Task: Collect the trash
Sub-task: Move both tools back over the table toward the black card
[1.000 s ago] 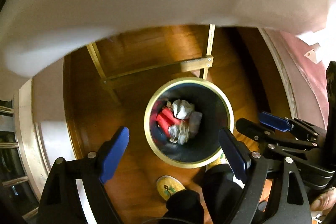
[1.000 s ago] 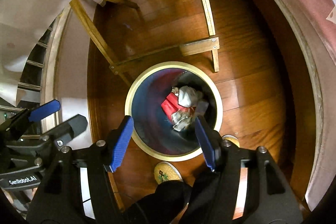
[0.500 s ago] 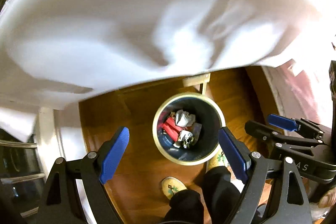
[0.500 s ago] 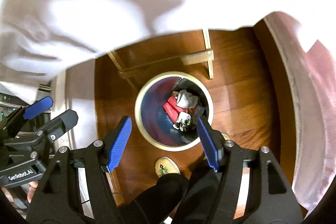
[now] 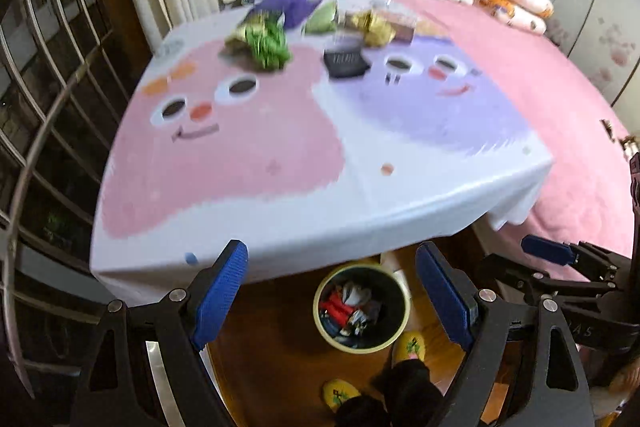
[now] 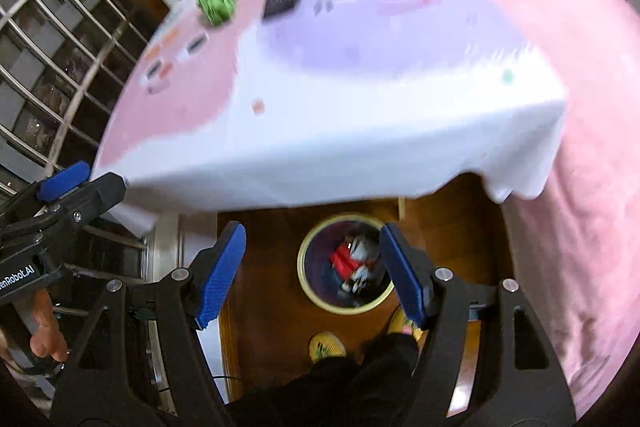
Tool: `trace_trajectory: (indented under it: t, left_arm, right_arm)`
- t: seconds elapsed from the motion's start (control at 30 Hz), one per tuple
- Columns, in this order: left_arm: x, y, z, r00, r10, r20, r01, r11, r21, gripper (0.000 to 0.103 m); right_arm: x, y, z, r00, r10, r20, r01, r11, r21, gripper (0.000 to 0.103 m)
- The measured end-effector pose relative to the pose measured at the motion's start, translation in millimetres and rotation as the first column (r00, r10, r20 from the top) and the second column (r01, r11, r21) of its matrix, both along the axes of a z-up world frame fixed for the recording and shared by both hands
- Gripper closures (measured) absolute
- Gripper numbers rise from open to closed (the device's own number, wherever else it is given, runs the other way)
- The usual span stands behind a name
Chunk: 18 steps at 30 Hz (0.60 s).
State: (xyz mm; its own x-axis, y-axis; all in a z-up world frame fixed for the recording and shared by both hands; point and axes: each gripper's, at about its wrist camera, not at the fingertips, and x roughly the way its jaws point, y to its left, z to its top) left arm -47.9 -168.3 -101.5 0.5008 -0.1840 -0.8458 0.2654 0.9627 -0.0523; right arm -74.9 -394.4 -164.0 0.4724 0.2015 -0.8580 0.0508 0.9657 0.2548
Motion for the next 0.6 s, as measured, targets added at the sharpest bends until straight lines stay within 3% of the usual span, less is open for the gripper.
trace_trajectory:
  t: [0.27,0.6]
  left_arm:
    - [-2.9,9.4,75.4,0.997,-0.009,0.078,0.013,0.999,-0.052,0.015]
    - [15.4,5.1,132.1,0.990,-0.013,0.139,0.025,0.996,-0.085,0.015]
  right_arm:
    - [-7.9,7.3,97.9,0.988,-0.025,0.151,0.032,0.999,-0.043,0.036]
    - [-2.7,31.7,169.9,0.961,0.056,0.271,-0.003,0.981,-0.192,0.036]
